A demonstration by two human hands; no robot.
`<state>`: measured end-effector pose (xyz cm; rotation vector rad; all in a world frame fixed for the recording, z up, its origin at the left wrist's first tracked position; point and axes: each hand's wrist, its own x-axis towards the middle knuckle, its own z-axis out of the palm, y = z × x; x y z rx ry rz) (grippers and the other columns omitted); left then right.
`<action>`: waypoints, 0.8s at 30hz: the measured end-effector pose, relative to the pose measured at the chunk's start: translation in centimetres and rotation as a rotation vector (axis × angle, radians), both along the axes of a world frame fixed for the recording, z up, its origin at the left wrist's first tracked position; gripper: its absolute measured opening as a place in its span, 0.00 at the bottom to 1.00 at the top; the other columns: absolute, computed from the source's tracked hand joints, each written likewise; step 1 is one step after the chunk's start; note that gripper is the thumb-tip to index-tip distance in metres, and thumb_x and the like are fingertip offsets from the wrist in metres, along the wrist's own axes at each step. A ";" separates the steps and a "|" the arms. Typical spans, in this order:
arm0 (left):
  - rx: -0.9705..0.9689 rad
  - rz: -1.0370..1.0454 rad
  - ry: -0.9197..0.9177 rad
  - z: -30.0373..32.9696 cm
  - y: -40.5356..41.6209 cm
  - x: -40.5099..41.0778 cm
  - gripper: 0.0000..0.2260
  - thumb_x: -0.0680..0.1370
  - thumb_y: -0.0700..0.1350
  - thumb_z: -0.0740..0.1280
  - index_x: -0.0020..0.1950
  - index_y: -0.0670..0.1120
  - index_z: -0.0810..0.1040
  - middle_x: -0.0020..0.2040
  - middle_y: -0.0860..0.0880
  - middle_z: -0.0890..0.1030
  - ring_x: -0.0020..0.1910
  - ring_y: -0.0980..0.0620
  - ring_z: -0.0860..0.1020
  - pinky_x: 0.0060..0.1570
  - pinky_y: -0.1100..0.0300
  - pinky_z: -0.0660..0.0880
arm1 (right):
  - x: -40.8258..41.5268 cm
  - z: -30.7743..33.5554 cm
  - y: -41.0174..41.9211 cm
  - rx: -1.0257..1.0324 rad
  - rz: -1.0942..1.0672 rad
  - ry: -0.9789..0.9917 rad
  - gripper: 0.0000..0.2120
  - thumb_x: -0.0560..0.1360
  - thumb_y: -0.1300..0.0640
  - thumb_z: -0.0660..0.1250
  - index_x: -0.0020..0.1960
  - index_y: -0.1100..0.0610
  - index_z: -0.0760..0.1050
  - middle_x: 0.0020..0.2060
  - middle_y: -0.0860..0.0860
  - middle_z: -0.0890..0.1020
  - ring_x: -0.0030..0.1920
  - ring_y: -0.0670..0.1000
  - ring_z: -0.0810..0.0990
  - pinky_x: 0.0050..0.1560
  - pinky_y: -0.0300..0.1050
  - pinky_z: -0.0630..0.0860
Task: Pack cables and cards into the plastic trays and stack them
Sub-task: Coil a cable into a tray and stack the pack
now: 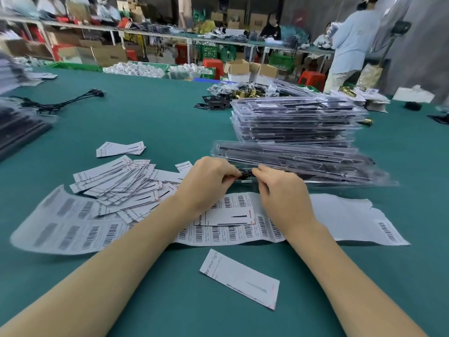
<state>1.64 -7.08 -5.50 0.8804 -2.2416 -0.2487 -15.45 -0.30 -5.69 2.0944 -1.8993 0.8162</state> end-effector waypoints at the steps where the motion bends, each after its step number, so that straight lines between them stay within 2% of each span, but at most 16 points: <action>1: -0.007 -0.029 -0.045 0.1 -0.1 0.1 0.10 0.78 0.36 0.69 0.57 0.43 0.86 0.50 0.46 0.87 0.48 0.47 0.83 0.54 0.51 0.78 | 0.1 -0.1 0.1 0.013 -0.002 0.030 0.11 0.81 0.63 0.62 0.57 0.62 0.82 0.55 0.57 0.85 0.55 0.60 0.83 0.54 0.57 0.78; 3: -0.004 -0.071 -0.119 0.3 -0.3 0.5 0.13 0.79 0.34 0.67 0.60 0.43 0.85 0.52 0.46 0.86 0.50 0.46 0.82 0.56 0.51 0.77 | 0.4 0.0 0.3 0.027 0.017 0.060 0.13 0.81 0.62 0.62 0.62 0.61 0.81 0.61 0.56 0.83 0.62 0.56 0.81 0.61 0.56 0.76; 6: 0.025 -0.073 -0.126 0.3 -0.4 1.0 0.14 0.78 0.34 0.67 0.60 0.44 0.85 0.52 0.47 0.86 0.50 0.48 0.82 0.57 0.52 0.77 | 0.2 0.1 0.6 0.035 0.066 0.072 0.16 0.81 0.60 0.64 0.67 0.57 0.79 0.64 0.56 0.81 0.65 0.56 0.79 0.62 0.57 0.76; 9: 0.058 -0.075 -0.121 0.3 -0.6 1.4 0.14 0.78 0.36 0.68 0.61 0.47 0.85 0.53 0.51 0.86 0.49 0.52 0.83 0.57 0.55 0.77 | 0.2 0.0 0.6 0.037 0.078 0.078 0.15 0.80 0.60 0.65 0.66 0.56 0.80 0.63 0.55 0.82 0.62 0.58 0.81 0.59 0.57 0.78; 12: 0.147 -0.099 -0.121 0.7 -1.0 2.5 0.13 0.78 0.40 0.69 0.60 0.51 0.85 0.52 0.55 0.86 0.48 0.55 0.84 0.55 0.57 0.79 | 0.5 0.0 0.5 0.003 0.045 0.085 0.14 0.77 0.61 0.69 0.61 0.55 0.83 0.56 0.54 0.85 0.55 0.57 0.84 0.51 0.54 0.81; 14: 0.157 -0.070 -0.065 1.4 -1.5 3.5 0.10 0.78 0.41 0.71 0.56 0.51 0.87 0.49 0.57 0.86 0.44 0.58 0.84 0.53 0.60 0.79 | 0.4 0.0 0.4 -0.008 0.039 0.065 0.13 0.76 0.62 0.69 0.59 0.54 0.84 0.51 0.52 0.87 0.51 0.57 0.85 0.46 0.54 0.81; 16: 0.158 0.019 -0.062 2.3 -2.4 4.9 0.08 0.77 0.41 0.71 0.51 0.51 0.88 0.44 0.58 0.86 0.40 0.66 0.82 0.51 0.65 0.78 | 0.4 0.1 0.4 -0.001 0.039 0.065 0.13 0.76 0.61 0.69 0.59 0.53 0.84 0.50 0.51 0.87 0.49 0.57 0.85 0.46 0.54 0.81; 17: 0.183 0.074 -0.129 2.9 -3.0 5.8 0.07 0.77 0.42 0.71 0.50 0.52 0.88 0.44 0.58 0.86 0.40 0.68 0.80 0.53 0.64 0.77 | 0.5 0.1 0.3 0.003 0.037 0.070 0.13 0.76 0.60 0.68 0.59 0.52 0.84 0.51 0.51 0.87 0.50 0.56 0.85 0.47 0.54 0.81; 19: 0.278 0.158 -0.360 3.7 -3.9 7.3 0.07 0.77 0.47 0.71 0.54 0.54 0.86 0.50 0.58 0.85 0.43 0.64 0.78 0.55 0.62 0.76 | 0.5 0.1 0.3 0.007 0.034 0.071 0.14 0.77 0.60 0.68 0.61 0.51 0.84 0.54 0.50 0.86 0.51 0.56 0.85 0.50 0.53 0.81; 21: 0.385 0.192 -0.542 4.0 -4.0 8.1 0.14 0.75 0.53 0.73 0.61 0.57 0.82 0.54 0.59 0.81 0.49 0.58 0.76 0.54 0.62 0.70 | 0.5 0.2 0.3 0.012 0.032 0.057 0.15 0.77 0.59 0.68 0.62 0.51 0.83 0.57 0.50 0.85 0.54 0.55 0.85 0.52 0.53 0.80; 24: 0.445 0.188 -0.616 4.5 -3.7 8.2 0.18 0.74 0.58 0.74 0.62 0.60 0.81 0.60 0.57 0.80 0.55 0.54 0.76 0.55 0.61 0.69 | 0.4 0.2 0.3 0.032 0.027 0.052 0.16 0.78 0.58 0.66 0.64 0.49 0.82 0.60 0.49 0.84 0.58 0.54 0.83 0.55 0.52 0.79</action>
